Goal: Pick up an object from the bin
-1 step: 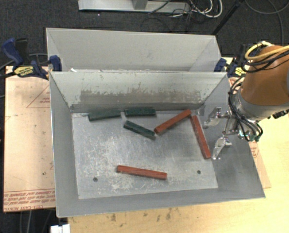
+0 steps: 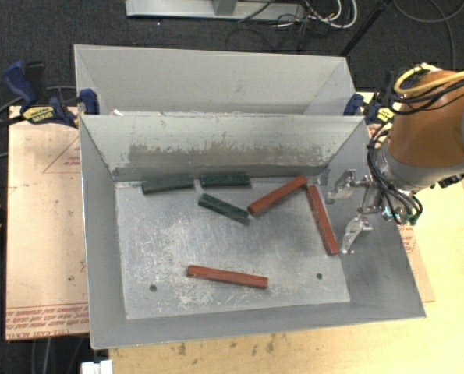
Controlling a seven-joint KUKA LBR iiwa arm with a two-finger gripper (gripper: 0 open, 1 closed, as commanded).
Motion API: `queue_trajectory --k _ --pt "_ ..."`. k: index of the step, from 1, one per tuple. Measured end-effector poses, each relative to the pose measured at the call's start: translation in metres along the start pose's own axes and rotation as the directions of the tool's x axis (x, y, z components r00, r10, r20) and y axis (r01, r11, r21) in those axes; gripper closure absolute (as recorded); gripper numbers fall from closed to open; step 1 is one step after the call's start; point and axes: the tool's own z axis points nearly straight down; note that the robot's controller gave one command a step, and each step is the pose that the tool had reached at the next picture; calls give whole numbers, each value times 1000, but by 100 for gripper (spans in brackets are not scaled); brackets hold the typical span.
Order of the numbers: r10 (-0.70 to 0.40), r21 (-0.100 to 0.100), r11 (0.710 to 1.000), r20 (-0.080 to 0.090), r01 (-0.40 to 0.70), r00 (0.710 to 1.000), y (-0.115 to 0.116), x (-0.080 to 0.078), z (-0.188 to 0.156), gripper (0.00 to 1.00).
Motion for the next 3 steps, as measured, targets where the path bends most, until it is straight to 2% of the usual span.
queue_trajectory --k 1,2,3 --pt "-43 1 999 2 43 999 51 7 30 0" --pt "-50 -3 999 -2 50 999 78 42 39 0" --pt "-52 0 999 17 52 998 132 11 90 100"
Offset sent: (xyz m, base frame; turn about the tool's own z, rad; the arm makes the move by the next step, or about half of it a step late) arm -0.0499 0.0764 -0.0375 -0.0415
